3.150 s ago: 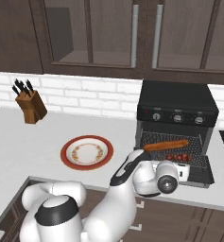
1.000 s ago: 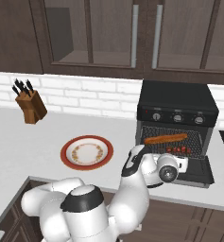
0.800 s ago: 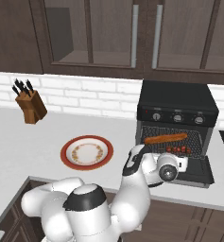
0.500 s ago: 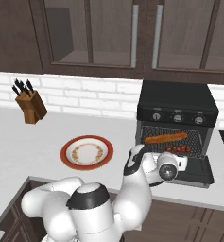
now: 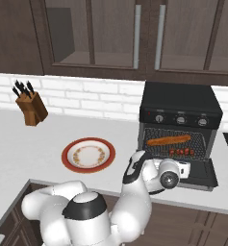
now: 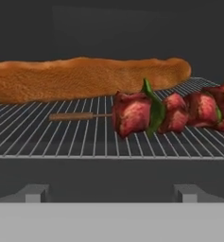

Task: Pick up the kebab skewer and baguette bread, and place them inside the toaster oven. Close the toaster oven door and start by setting the timer.

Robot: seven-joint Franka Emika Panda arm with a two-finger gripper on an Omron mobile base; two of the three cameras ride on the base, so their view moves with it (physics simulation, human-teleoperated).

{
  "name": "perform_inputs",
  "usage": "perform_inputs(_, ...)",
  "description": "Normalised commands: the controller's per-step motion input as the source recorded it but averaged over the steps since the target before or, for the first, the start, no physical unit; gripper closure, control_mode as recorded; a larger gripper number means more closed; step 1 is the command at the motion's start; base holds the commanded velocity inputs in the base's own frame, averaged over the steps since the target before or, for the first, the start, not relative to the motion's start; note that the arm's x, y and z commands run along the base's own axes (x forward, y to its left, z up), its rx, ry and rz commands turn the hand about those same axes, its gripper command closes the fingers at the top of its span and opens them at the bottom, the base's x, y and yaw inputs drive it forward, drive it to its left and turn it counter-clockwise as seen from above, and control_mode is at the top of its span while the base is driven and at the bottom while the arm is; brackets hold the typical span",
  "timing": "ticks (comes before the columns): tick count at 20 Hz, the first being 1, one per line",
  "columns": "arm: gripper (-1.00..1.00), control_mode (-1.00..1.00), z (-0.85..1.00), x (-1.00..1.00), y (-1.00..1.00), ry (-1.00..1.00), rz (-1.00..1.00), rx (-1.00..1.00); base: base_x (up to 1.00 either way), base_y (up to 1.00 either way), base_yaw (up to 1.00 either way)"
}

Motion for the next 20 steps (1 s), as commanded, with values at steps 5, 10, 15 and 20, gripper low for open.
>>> perform_inputs(5,-1.00,-1.00,0.17,0.01,0.00,-0.01,0.00,0.00,0.00,0.00,0.00)
perform_inputs(10,-1.00,-1.00,0.08,0.00,0.00,-0.01,0.00,0.00,0.00,0.00,0.00)
perform_inputs(15,-1.00,-1.00,0.01,0.06,0.00,0.00,0.00,0.00,0.00,0.00,0.00)
perform_inputs(20,-1.00,-1.00,0.00,0.15,0.00,0.00,0.00,0.00,0.00,0.00,0.00)
